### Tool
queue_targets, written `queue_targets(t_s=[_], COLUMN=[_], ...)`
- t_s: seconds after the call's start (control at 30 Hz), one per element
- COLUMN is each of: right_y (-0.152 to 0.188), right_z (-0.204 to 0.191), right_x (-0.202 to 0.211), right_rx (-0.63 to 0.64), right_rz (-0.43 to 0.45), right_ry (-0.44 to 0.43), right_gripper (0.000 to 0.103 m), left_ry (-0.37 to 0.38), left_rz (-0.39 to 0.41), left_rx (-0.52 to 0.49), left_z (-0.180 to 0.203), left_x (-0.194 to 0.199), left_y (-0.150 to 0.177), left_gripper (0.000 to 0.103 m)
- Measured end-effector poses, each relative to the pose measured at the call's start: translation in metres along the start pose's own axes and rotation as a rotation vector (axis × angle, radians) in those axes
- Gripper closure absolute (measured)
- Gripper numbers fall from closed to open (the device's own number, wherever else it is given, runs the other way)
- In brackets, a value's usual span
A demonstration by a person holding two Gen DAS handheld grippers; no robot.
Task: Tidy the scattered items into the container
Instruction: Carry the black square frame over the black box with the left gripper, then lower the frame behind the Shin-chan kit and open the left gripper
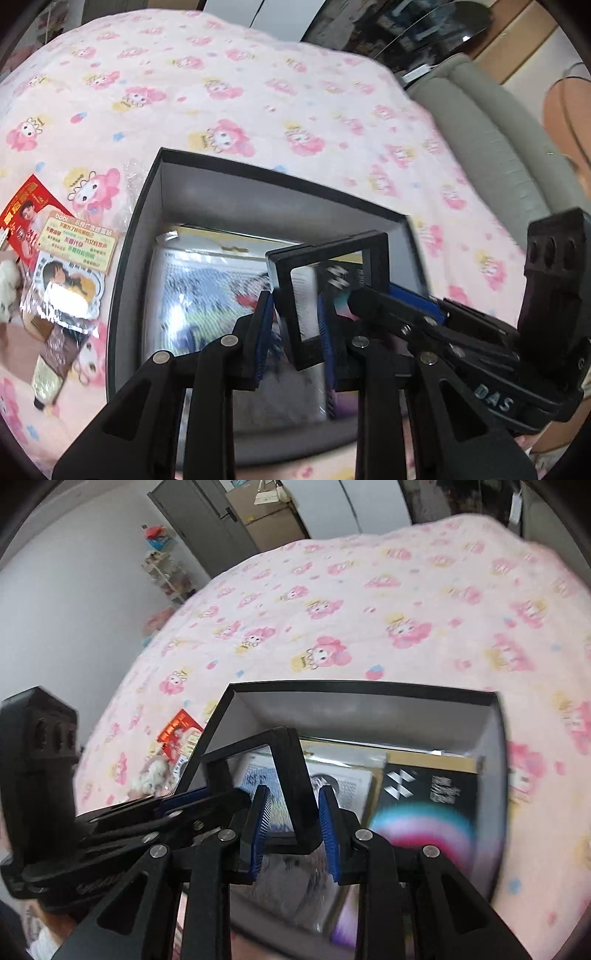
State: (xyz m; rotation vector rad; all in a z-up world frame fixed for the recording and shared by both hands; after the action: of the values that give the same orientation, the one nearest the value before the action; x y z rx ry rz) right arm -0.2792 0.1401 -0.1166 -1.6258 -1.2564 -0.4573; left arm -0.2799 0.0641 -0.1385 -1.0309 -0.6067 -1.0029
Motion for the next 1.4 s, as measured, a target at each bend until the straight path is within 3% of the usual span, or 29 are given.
queue_targets(t_s=[0.2,0.4,0.6,0.7,0.8,0.87,0.97,1.03,1.2,1.33,1.4], right_y=[0.011,0.02,0.025,0.018,0.001,-0.005,-0.005,-0.001,0.008,0.01,0.01], right_z=[0.01,0.031,0.049,0.053,0.056,0.057,0.059,0.06,0.079,0.077,0.077], right_x=[-0.033,-0.056,-0.064,-0.052,-0.027,-0.015,-0.017,-0.023,-0.03,-0.035,-0.037], right_rx=[0.041,-0.049,-0.158,-0.17,-0.179,-0.167,-0.148,-0.148,-0.181,-0.174,-0.171], right_rz=[-0.051,-0.119,-0.172,-0.116,0.026,0.079,0.061,0.036,-0.016,-0.037,-0.044], right_ry=[0.084,0.055,0.041,0.046,0.036,0.069,0.12,0.136,0.229,0.199,0.193], right_gripper=[0.08,0.08,0.08,0.08,0.08,0.08,0.08,0.08,0.08,0.08,0.08], left_ry=[-0.005,-0.033,-0.161,-0.201,-0.193,-0.175,-0.111,-0.105,-0.197,-0.316,-0.337], left_rz=[-0.099,-0.148,-0.189,-0.165,-0.112,-0.126,-0.161,-0.183,-0.226,-0.194,-0.189], left_rx=[0.062,0.08,0.013,-0.029,-0.054,-0.073,-0.086,-0.11,-0.101,-0.061,-0.007], left_z=[-0.017,-0.023,-0.019,-0.01,0.0,0.006,0.016,0.022,0.014,-0.017,-0.038], left_x=[-0.046,-0.07,-0.08,-0.074,-0.063,-0.063,-0.066,-0.073,-0.085,-0.079,-0.077], left_y=[0.003,0.014,0.017,0.014,0.008,0.012,0.02,0.023,0.016,-0.009,-0.019], left_gripper=[0.08,0.08,0.08,0.08,0.08,0.08,0.08,0.08,0.08,0.08,0.08])
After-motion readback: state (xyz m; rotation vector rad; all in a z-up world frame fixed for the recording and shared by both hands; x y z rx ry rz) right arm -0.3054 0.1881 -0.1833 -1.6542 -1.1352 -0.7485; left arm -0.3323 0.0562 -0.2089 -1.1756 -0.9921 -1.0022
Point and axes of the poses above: each gripper's, at about its wrist camera, not at the fingertips, and x roughly against the way its jaws point, z to its right, y to its underside, the point moved 9 cm from there along -x, roughly the way its jaws point, and after that the axes turned 2 degrees about -x, right-handed, at the moved point
